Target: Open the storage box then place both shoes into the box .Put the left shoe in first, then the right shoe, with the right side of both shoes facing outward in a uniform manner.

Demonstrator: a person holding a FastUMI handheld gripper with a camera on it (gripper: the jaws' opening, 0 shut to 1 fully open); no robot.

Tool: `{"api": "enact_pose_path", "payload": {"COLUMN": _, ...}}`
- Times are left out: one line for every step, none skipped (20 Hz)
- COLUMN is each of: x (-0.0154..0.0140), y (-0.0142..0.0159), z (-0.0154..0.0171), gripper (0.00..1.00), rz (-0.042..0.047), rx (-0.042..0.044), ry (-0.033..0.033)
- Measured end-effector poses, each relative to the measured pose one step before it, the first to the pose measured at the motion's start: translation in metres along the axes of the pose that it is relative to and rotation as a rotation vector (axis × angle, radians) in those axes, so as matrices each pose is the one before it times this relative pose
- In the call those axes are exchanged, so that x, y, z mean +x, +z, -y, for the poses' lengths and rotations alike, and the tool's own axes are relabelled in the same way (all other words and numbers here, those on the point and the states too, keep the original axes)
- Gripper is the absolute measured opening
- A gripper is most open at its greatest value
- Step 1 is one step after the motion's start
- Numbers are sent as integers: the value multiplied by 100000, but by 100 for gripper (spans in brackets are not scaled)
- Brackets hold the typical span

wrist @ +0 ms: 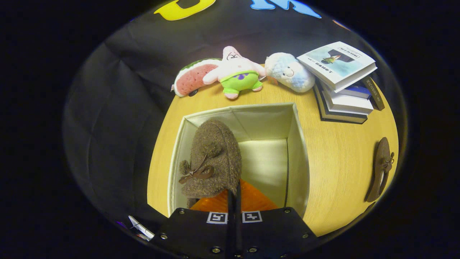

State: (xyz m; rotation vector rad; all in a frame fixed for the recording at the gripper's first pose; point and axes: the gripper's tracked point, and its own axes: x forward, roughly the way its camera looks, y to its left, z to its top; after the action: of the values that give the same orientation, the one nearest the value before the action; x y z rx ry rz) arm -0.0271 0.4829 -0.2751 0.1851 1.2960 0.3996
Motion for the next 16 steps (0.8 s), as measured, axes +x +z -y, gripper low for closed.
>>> {"api": "enact_pose_path", "payload": {"x": 735, "y": 15, "z": 146, "gripper": 0, "rz": -954, "rx": 255, "ry": -1735}}
{"api": "enact_pose_path", "payload": {"x": 699, "y": -339, "z": 48, "gripper": 1, "rz": -1452, "rx": -119, "ry": -1732}}
{"api": "enact_pose_path", "payload": {"x": 709, "y": -282, "z": -60, "gripper": 0, "rz": -1407, "rx": -280, "ry": -1536}}
{"api": "enact_pose_path", "payload": {"x": 743, "y": -404, "z": -250, "gripper": 1, "rz": -1611, "rx": 97, "ry": -989}}
{"api": "enact_pose_path", "payload": {"x": 744, "y": -274, "z": -407, "gripper": 1, "rz": -1362, "rx": 694, "ry": -435}}
{"api": "enact_pose_path", "payload": {"x": 702, "y": -285, "z": 35, "gripper": 1, "rz": -1312, "rx": 274, "ry": -1886}}
{"api": "enact_pose_path", "payload": {"x": 654, "y": -362, "z": -65, "gripper": 1, "rz": -2222, "rx": 288, "ry": -1548}}
{"api": "enact_pose_path", "payload": {"x": 647, "y": -377, "z": -78, "gripper": 0, "rz": -1767, "rx": -297, "ry": -1200}}
{"api": "enact_pose_path", "payload": {"x": 463, "y": -77, "z": 135, "gripper": 1, "rz": -647, "rx": -678, "ry": -1388}}
{"api": "enact_pose_path", "payload": {"x": 524, "y": 38, "z": 172, "gripper": 0, "rz": 120, "rx": -2303, "ry": -1357}}
{"api": "enact_pose_path", "payload": {"x": 353, "y": 1, "z": 171, "gripper": 1, "rz": -58, "rx": -1970, "ry": -1168}}
{"api": "enact_pose_path", "payload": {"x": 484, "y": -162, "z": 142, "gripper": 1, "rz": -254, "rx": -2021, "ry": -739}}
{"api": "enact_pose_path", "payload": {"x": 393, "y": -236, "z": 77, "gripper": 1, "rz": -519, "rx": -936, "ry": -319}}
{"api": "enact_pose_path", "payload": {"x": 449, "y": -400, "z": -15, "gripper": 2, "rz": -1987, "rx": -1760, "ry": 170}}
{"api": "enact_pose_path", "payload": {"x": 183, "y": -292, "z": -375, "gripper": 5, "rz": -1785, "rx": -1703, "ry": 1813}}
{"api": "enact_pose_path", "payload": {"x": 123, "y": -291, "z": -11, "gripper": 8, "rz": -1545, "rx": -3032, "ry": 1006}}
